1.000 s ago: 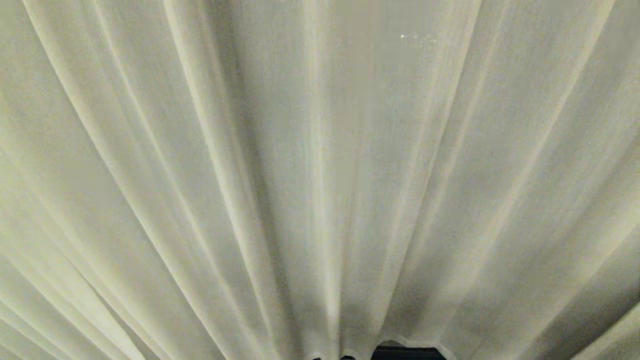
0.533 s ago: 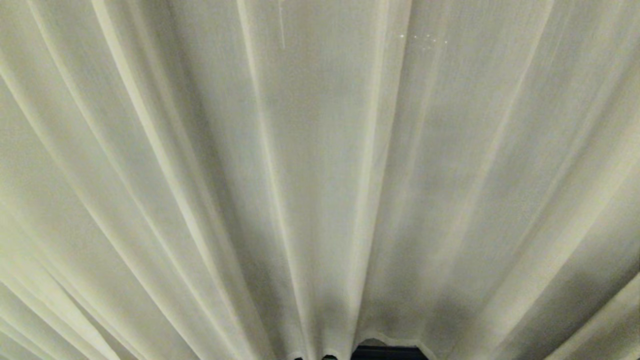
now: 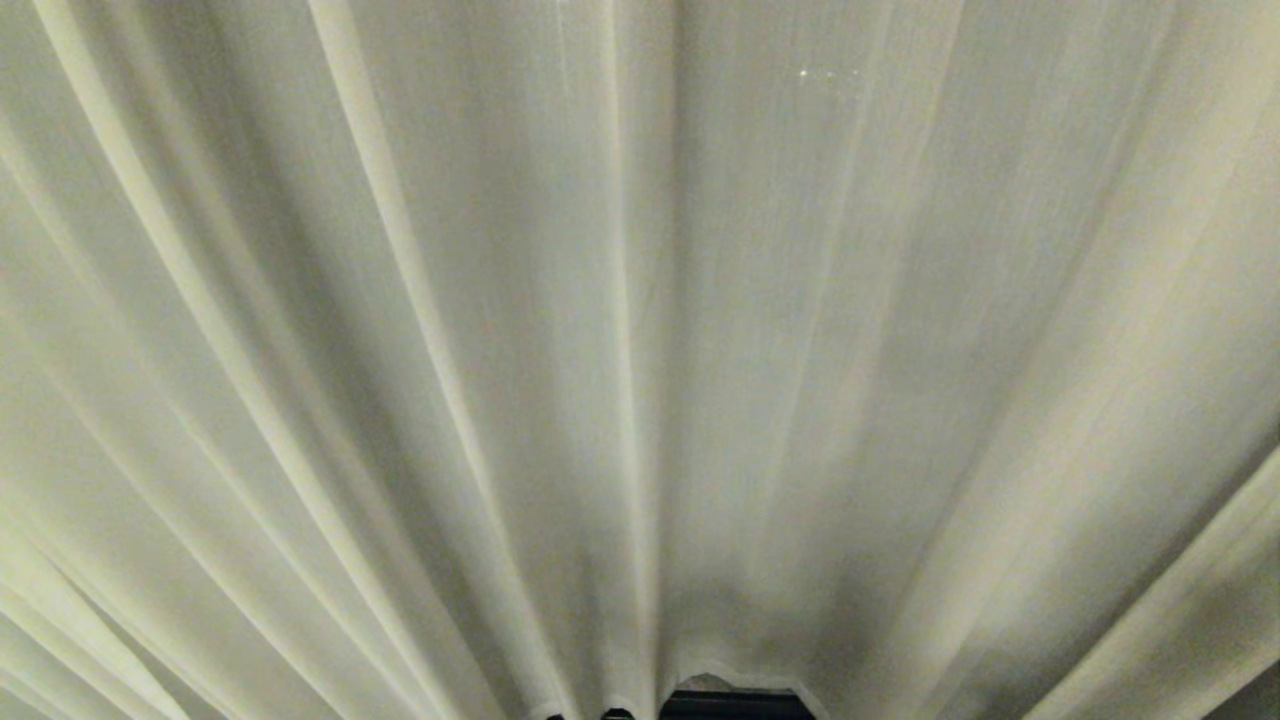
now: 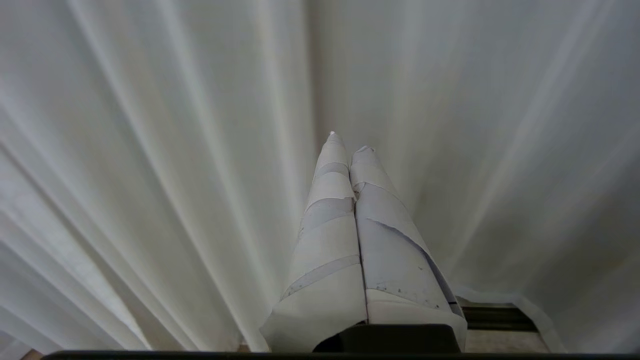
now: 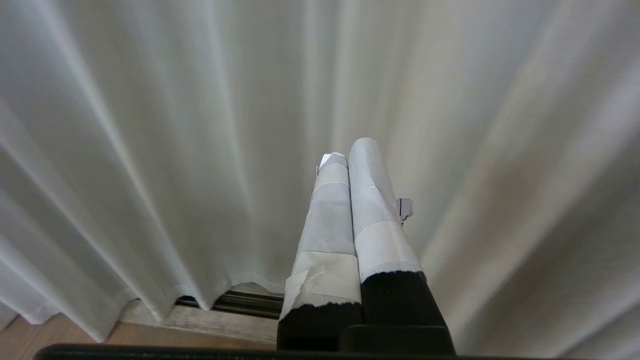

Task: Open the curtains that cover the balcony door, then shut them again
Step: Close the outer curtains on both sides

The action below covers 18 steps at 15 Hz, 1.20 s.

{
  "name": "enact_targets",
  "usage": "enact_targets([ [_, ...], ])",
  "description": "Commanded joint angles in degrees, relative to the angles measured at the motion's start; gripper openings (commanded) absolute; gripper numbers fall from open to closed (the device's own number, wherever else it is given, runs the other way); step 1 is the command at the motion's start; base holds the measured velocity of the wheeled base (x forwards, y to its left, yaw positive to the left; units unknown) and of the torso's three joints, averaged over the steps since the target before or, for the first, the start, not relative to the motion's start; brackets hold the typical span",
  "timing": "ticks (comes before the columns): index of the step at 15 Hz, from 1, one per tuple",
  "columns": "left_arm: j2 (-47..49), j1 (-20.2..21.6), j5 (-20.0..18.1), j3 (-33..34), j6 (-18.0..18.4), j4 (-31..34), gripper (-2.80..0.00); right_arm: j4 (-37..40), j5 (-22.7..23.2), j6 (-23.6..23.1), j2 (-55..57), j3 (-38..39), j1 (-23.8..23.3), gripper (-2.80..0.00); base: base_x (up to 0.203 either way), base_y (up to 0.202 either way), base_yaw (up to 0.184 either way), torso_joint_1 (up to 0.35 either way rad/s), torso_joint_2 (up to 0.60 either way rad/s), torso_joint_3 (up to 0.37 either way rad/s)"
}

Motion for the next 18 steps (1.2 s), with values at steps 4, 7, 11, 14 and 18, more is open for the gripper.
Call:
enact_targets([
  [4,-0.07,0.01,0.10,0.00,0.00,0.00,-2.80,0.00,0.05,-0.06,0.09,0.01,0.00,-2.80,0.000,-0.056,0.000,0.003,0.00,0.001],
  [7,-0.07,0.01,0.13,0.00,0.00,-0.03,-2.80,0.00,0.05,-0.06,0.00,0.01,0.00,-2.80,0.000,0.000,0.000,0.000,0.00,0.000],
  [11,-0.07,0.01,0.13,0.00,0.00,0.03,-2.80,0.00,0.05,-0.33,0.01,0.01,0.00,-2.80,0.000,0.000,0.000,0.000,0.00,0.000],
  [14,-0.07,0.01,0.13,0.00,0.00,-0.03,-2.80,0.09,0.05,-0.41,0.00,0.01,0.00,-2.80,0.000,0.000,0.000,0.000,0.00,0.000],
  [18,-0.07,0.01,0.13,0.00,0.00,0.04,-2.80,-0.69,-0.10,-0.59,0.00,-1.11,-0.04,-2.80,0.000,0.000,0.000,0.000,0.00,0.000],
])
